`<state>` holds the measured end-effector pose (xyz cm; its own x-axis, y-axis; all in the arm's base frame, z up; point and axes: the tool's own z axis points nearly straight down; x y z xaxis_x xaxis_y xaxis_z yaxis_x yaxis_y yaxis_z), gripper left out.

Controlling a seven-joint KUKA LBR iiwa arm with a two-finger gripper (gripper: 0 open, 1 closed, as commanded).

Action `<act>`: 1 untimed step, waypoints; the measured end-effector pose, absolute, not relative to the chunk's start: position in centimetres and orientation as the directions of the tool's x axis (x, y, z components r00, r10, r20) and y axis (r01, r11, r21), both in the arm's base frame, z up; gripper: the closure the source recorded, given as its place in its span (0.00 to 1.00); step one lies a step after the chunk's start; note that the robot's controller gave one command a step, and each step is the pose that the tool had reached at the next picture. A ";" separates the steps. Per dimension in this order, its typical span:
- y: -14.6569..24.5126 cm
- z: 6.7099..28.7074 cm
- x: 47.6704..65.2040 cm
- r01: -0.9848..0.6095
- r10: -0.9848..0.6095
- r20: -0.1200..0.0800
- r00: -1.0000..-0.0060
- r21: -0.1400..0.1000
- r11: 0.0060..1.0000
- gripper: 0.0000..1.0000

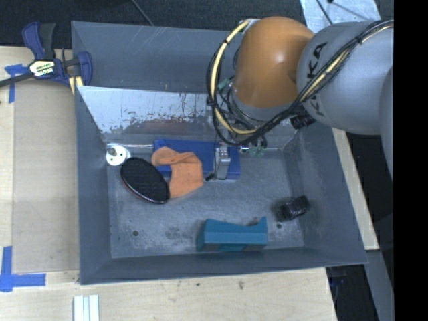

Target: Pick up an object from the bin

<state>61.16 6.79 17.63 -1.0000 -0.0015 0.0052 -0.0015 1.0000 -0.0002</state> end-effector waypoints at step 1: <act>6.8 18.1 61.3 -0.001 -0.001 -0.003 -1.000 0.001 1.000 0.00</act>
Offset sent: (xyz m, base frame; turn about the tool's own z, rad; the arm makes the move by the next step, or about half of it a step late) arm -0.0045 0.0101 -0.0842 0.0392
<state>61.33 6.78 18.14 -1.0000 -0.0006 -0.0032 -0.0006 1.0000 0.0007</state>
